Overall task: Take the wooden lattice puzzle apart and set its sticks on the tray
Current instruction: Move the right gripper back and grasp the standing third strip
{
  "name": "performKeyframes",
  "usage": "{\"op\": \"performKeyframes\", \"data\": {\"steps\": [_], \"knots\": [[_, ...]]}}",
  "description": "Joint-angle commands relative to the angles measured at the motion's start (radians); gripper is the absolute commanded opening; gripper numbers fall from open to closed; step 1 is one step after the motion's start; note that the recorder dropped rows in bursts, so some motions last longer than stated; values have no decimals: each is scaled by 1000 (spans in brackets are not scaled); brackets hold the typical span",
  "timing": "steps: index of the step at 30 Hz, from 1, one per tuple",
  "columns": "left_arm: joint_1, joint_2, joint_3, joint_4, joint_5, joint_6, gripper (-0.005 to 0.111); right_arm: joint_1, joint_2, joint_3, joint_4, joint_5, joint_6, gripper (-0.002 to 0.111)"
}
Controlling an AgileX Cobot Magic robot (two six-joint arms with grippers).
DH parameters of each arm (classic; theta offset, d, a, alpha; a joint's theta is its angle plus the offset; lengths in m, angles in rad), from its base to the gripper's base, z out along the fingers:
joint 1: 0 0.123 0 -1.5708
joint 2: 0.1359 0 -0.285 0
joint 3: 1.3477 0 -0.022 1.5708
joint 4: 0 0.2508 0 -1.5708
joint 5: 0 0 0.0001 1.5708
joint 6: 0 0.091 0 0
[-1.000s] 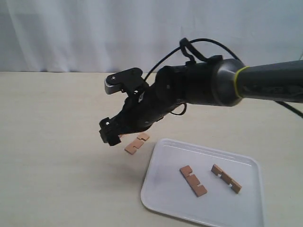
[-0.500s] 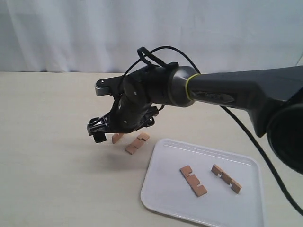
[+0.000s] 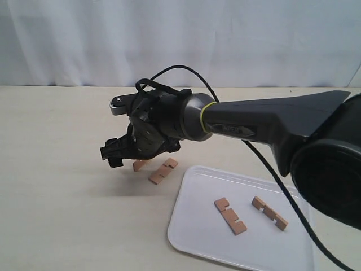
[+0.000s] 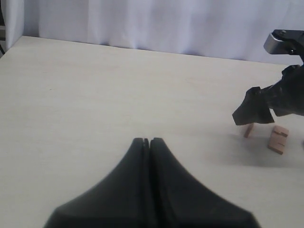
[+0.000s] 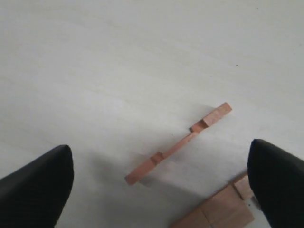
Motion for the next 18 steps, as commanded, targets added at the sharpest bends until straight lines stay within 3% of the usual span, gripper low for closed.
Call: {"op": "performKeyframes", "data": {"steps": [1, 11, 18], "knots": [[1, -1, 2, -1, -2, 1, 0, 3, 13, -5, -17, -13, 27, 88], [1, -1, 2, -1, -3, 1, 0, 3, 52, -5, -21, -31, 59, 86], [1, -1, 2, -1, -3, 1, 0, 3, 64, -5, -21, -47, 75, 59]]}}
